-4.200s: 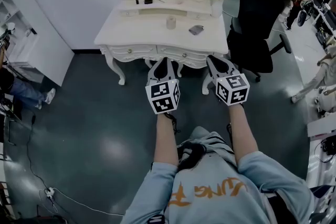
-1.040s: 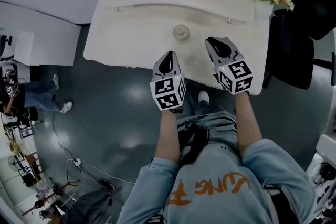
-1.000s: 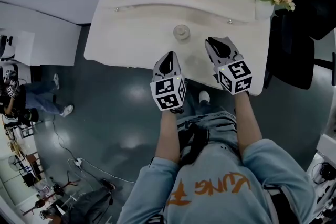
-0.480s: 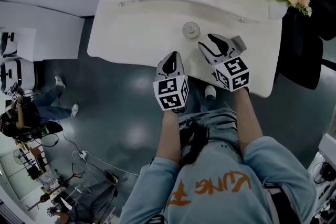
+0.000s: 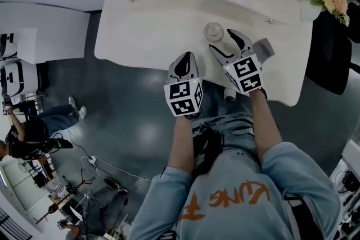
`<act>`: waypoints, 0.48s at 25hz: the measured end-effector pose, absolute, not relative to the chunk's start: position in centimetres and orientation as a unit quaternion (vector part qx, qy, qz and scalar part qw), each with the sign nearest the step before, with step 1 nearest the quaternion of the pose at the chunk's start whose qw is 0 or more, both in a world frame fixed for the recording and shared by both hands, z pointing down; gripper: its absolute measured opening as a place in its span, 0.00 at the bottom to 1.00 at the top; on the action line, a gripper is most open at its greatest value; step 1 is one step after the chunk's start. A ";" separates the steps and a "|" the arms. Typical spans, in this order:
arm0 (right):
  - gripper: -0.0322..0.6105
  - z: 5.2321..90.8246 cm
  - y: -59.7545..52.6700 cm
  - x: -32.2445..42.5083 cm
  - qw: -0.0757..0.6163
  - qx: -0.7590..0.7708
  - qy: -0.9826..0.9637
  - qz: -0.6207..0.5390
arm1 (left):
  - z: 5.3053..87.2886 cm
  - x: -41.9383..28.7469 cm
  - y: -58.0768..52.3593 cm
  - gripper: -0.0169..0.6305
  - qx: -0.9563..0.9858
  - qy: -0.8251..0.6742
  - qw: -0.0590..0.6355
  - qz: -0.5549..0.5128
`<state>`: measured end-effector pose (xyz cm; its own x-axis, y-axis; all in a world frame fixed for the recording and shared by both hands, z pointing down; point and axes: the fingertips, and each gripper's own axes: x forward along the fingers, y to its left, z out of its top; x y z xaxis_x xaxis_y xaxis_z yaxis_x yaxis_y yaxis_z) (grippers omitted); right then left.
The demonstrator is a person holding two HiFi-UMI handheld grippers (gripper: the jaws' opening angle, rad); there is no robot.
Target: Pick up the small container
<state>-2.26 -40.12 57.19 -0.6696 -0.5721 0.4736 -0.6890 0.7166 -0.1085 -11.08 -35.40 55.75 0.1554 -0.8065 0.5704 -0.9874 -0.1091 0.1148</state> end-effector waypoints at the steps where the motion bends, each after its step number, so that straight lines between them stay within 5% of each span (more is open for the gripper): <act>1: 0.53 57.4 -40.3 -2.5 0.212 0.349 -0.902 0.141 | 55.9 -11.3 -35.5 0.06 0.720 -0.621 0.243 0.189; 12: 0.55 59.4 -43.0 -5.1 0.238 0.371 -0.886 0.143 | 56.8 -14.4 -37.1 0.06 0.713 -0.626 0.251 0.190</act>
<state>-5.12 -42.99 59.41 -0.6119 -0.5888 0.5281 -0.7250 0.6844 -0.0770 -14.39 -37.12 56.78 0.1440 -0.7975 0.5859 -0.9886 -0.0900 0.1205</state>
